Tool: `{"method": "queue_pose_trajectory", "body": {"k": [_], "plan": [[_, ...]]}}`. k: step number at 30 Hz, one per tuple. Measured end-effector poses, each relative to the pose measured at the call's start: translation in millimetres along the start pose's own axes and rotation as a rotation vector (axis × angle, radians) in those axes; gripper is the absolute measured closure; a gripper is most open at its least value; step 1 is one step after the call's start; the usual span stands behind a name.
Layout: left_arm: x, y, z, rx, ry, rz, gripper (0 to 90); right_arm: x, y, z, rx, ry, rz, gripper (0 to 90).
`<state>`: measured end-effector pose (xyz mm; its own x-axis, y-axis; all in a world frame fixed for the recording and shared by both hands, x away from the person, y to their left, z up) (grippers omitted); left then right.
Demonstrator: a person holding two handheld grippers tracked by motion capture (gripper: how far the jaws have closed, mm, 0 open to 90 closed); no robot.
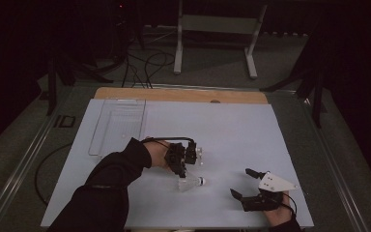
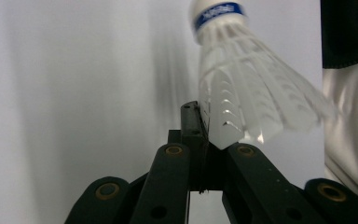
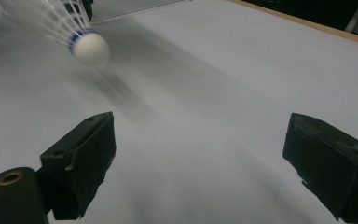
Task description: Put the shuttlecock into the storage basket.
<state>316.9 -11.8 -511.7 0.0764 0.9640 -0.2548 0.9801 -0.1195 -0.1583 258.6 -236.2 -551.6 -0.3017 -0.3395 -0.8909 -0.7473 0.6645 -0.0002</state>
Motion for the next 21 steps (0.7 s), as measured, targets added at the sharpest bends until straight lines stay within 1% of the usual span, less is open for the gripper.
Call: {"method": "queue_pose_trajectory", "body": {"k": [2, 3, 7, 11, 14, 17, 18, 20, 21], "plan": [[0.6, 0.0, -3.5, -0.006, -0.005, 0.002, 90.0, 0.0, -0.1, 0.2, 0.0, 0.0, 0.002, 9.1], [1.0, -0.7, -4.8, -0.004, -0.007, -0.006, 90.0, 0.1, 0.0, 0.2, 0.0, 0.001, 0.003, 9.1], [3.4, -1.3, -8.7, -0.01, -0.009, -0.009, 90.0, 0.0, 0.4, 0.4, 0.0, 0.001, 0.004, 9.1], [9.2, 0.3, -14.1, -0.013, -0.007, -0.038, 90.0, 0.1, 0.5, 0.7, -0.001, 0.003, 0.004, 9.1], [14.7, 0.9, -19.2, -0.024, 0.003, -0.056, 90.0, 0.1, 0.5, 0.8, -0.001, 0.003, 0.004, 9.1], [19.8, 0.8, -25.2, -0.033, -0.001, -0.077, 90.0, 0.2, 0.6, 0.8, -0.001, 0.004, 0.003, 9.1], [21.8, 1.3, -27.1, -0.038, 0.002, -0.075, 90.0, 0.1, 0.7, 0.9, -0.001, 0.004, 0.003, 9.1], [25.1, 1.1, -30.6, -0.039, -0.003, -0.084, 90.0, 0.0, 0.7, 0.8, 0.0, 0.004, 0.002, 9.1], [26.9, 1.1, -32.4, -0.042, -0.003, -0.079, 90.0, -0.1, 0.7, 0.8, 0.0, 0.004, 0.002, 9.1]]}}
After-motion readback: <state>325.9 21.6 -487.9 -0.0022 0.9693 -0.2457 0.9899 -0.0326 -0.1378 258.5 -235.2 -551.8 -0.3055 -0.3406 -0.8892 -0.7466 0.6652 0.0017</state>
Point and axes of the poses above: each handheld gripper's, and its own axes: z roughly forward along the jaws, x roughly out of its underside, y roughly to its left, the point moved 7 cm from there along z, roughly forward along the jaws, and after that the axes turned 1 degree about -y, right-handed, at the moved point
